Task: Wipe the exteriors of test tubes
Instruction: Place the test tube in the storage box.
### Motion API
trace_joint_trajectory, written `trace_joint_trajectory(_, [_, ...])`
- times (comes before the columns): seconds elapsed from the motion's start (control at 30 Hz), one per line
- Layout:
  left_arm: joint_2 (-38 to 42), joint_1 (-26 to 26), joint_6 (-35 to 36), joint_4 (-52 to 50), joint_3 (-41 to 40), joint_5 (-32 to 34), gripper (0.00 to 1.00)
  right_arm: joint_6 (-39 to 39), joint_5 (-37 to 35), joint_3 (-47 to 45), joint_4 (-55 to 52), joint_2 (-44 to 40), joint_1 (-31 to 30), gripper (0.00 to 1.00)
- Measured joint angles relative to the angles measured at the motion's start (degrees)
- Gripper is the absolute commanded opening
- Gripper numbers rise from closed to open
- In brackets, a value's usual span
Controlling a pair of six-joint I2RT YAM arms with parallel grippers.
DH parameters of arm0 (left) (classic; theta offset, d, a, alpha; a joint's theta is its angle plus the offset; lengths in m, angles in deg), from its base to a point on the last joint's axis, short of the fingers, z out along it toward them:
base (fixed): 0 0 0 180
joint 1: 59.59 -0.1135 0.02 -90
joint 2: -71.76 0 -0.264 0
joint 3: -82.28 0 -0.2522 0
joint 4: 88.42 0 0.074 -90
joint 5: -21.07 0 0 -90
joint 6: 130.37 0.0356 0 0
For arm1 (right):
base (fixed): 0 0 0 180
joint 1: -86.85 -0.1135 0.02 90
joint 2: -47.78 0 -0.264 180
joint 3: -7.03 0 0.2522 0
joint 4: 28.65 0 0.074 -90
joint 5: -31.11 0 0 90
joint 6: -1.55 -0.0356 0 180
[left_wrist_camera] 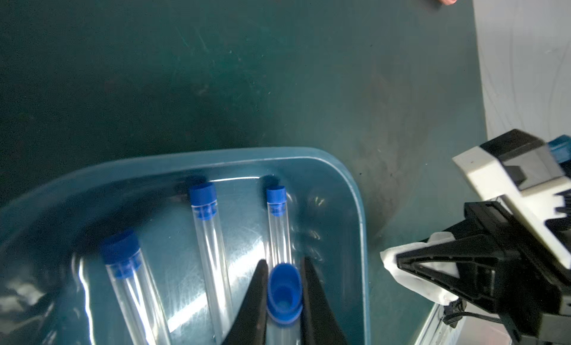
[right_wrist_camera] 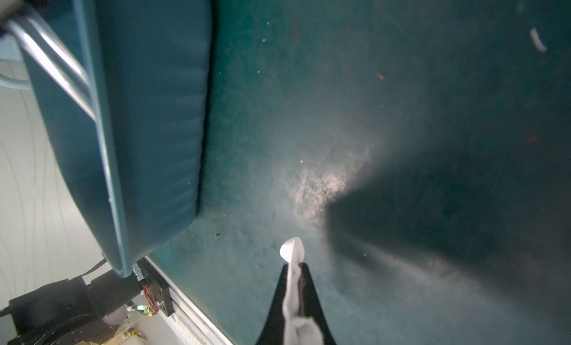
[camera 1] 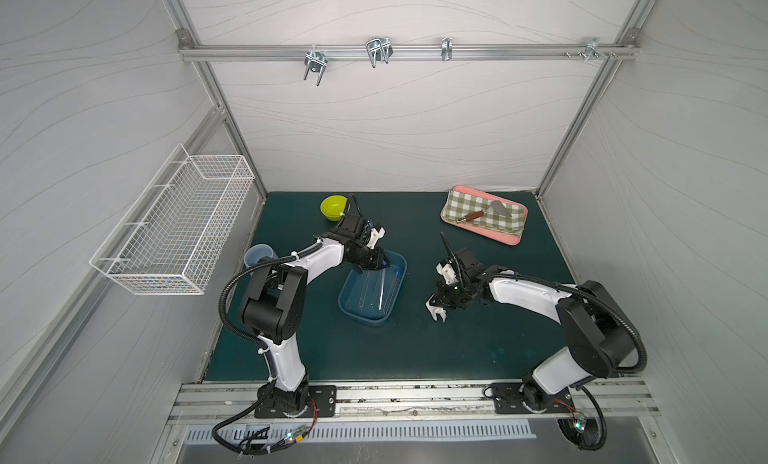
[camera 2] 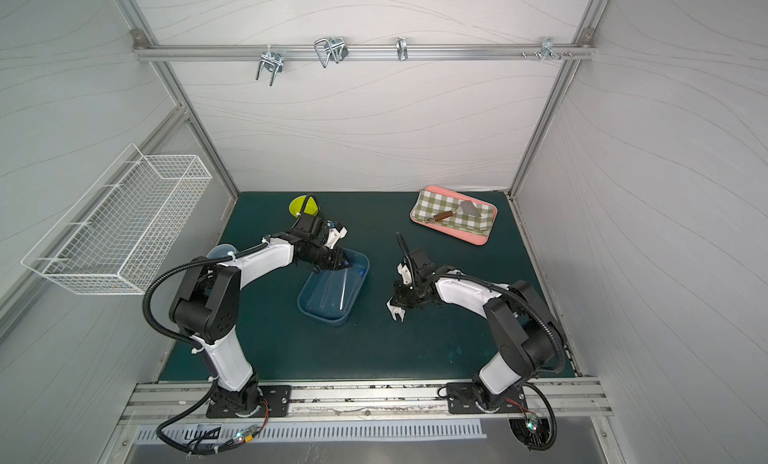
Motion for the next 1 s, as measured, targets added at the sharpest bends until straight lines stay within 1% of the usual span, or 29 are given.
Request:
trace_joint_trajectory(0.13, [-1.31,0.35,-0.04,-0.02,0.0,1.62,0.32,0.17,-0.9,1.07,-0.11,1.77,0.0,0.16])
trace_joint_trajectory(0.2, [-1.31,0.35,-0.31,0.15,0.0,2.03,0.37,0.2,-1.53,1.7,-0.28,2.54,0.0,0.24])
trace_joint_trajectory(0.23, [-1.31,0.35,-0.46,0.28,0.0,2.23,0.41,0.28,-1.88,1.97,-0.46,2.84,0.0,0.27])
trace_joint_trajectory(0.27, [-1.31,0.35,-0.68,0.39,0.0,2.51,0.48,0.31,-2.23,2.34,-0.68,3.17,0.0,0.31])
trace_joint_trajectory(0.33, [-1.07,0.33,-1.05,0.87,-0.09,3.23,0.55,0.7,-3.13,3.19,-1.4,3.74,0.0,0.38])
trace_joint_trajectory(0.4, [0.17,0.33,-1.57,1.66,-0.85,4.33,0.63,1.05,-4.37,4.31,-2.75,4.17,0.0,0.44])
trace_joint_trajectory(0.43, [1.2,0.33,-1.66,2.16,-1.53,4.74,0.71,1.25,-5.07,4.79,-3.52,4.22,0.0,0.46])
trace_joint_trajectory(0.47, [2.75,0.33,-2.14,2.64,-2.56,5.38,0.98,1.49,-5.81,5.4,-4.46,4.22,0.0,0.48])
trace_joint_trajectory(0.53, [6.4,0.31,-2.6,3.39,-4.68,6.82,1.0,2.1,-7.37,6.6,-6.14,4.09,0.0,0.54])
trace_joint_trajectory(0.57, [8.74,0.15,-3.13,4.15,-6.08,7.61,1.0,2.45,-8.33,7.28,-7.15,3.85,0.0,0.63])
trace_joint_trajectory(0.67, [15.32,-0.55,-4.66,6.14,-9.68,9.84,1.0,3.85,-10.6,8.96,-9.94,2.49,0.0,0.78])
trace_joint_trajectory(0.7, [17.59,-0.96,-5.18,6.82,-10.91,10.71,1.0,4.33,-11.43,9.64,-10.93,1.92,0.0,0.97])
trace_joint_trajectory(0.73, [19.54,-1.42,-5.57,7.28,-11.93,11.78,1.0,4.72,-12.13,10.21,-11.78,1.44,0.07,0.99])
trace_joint_trajectory(1.0, [36.44,-6.03,-6.05,9.88,-21.84,24.0,1.0,10.03,-19.1,14.58,-18.62,-1.16,-0.11,0.99])
